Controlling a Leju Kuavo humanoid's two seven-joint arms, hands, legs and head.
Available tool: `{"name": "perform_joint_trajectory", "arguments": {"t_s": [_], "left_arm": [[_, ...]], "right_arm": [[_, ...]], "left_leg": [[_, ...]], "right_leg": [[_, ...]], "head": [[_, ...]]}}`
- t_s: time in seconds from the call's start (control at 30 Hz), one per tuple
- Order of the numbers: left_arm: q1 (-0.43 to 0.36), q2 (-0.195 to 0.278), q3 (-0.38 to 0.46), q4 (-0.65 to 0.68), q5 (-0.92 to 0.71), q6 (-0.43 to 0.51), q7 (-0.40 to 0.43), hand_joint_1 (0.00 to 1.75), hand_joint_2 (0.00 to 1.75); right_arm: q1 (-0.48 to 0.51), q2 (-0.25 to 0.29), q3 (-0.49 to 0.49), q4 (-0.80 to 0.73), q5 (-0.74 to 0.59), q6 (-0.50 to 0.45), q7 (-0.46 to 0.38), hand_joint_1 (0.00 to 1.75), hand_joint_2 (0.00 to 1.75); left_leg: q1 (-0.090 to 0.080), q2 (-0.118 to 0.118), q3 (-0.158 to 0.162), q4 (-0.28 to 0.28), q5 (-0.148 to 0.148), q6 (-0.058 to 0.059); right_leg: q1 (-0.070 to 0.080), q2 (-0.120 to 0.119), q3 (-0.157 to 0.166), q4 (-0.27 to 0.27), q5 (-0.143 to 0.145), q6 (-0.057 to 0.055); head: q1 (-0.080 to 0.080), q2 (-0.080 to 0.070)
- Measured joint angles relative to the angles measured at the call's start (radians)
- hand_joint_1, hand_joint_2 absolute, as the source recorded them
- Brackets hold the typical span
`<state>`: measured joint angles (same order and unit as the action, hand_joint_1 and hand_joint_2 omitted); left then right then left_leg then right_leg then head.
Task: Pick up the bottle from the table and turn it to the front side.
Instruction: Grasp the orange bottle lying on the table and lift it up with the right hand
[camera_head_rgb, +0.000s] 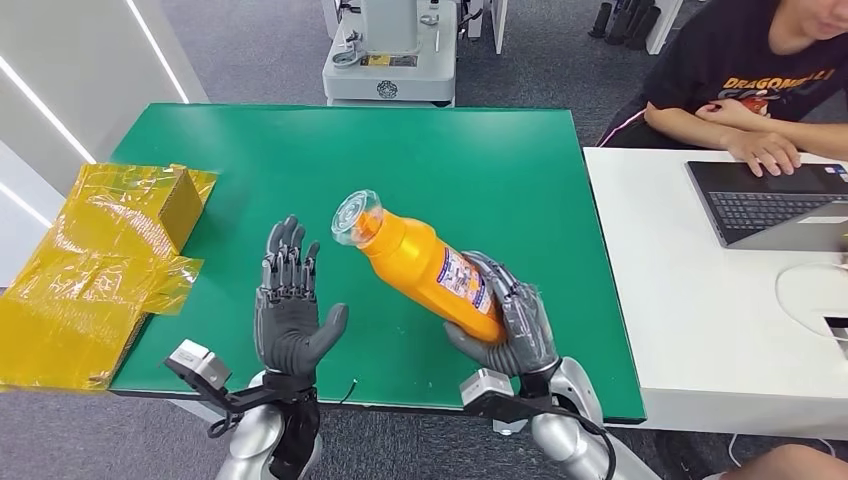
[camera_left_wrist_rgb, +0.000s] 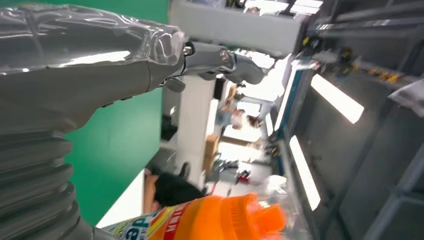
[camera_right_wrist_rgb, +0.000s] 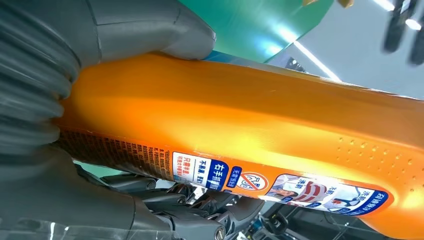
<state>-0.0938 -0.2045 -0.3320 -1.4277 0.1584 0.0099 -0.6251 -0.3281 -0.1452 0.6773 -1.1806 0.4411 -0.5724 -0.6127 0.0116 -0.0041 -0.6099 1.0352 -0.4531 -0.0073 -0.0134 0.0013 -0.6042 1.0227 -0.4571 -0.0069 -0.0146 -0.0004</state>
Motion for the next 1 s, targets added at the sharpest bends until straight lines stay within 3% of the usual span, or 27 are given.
{"name": "perform_joint_trajectory", "arguments": {"t_s": [0.27, 0.67, 1.0], "left_arm": [[-0.081, 0.0, -0.031, 0.081, 0.059, -0.066, 0.017, 0.0, 1.75], [-0.143, -0.001, -0.065, 0.14, 0.077, -0.079, 0.02, 0.0, 1.75], [-0.143, -0.002, -0.068, 0.161, 0.06, -0.088, 0.043, 0.0, 1.75]], "right_arm": [[0.008, 0.003, 0.014, -0.01, -0.042, 0.102, -0.011, 1.75, 1.75], [-0.013, 0.016, 0.023, 0.021, -0.024, 0.288, 0.022, 1.75, 1.75], [-0.044, 0.02, 0.023, 0.056, 0.009, 0.323, 0.011, 1.75, 1.75]], "left_leg": [[0.0, 0.0, 0.0, 0.0, 0.0, 0.0], [0.0, 0.0, 0.0, 0.0, 0.0, 0.0], [0.0, 0.0, 0.0, 0.0, 0.0, 0.0]], "right_leg": [[0.0, 0.0, 0.0, 0.0, 0.0, 0.0], [0.0, 0.0, 0.0, 0.0, 0.0, 0.0], [0.0, 0.0, 0.0, 0.0, 0.0, 0.0]], "head": [[0.0, 0.0], [0.0, 0.0], [0.0, 0.0]]}}
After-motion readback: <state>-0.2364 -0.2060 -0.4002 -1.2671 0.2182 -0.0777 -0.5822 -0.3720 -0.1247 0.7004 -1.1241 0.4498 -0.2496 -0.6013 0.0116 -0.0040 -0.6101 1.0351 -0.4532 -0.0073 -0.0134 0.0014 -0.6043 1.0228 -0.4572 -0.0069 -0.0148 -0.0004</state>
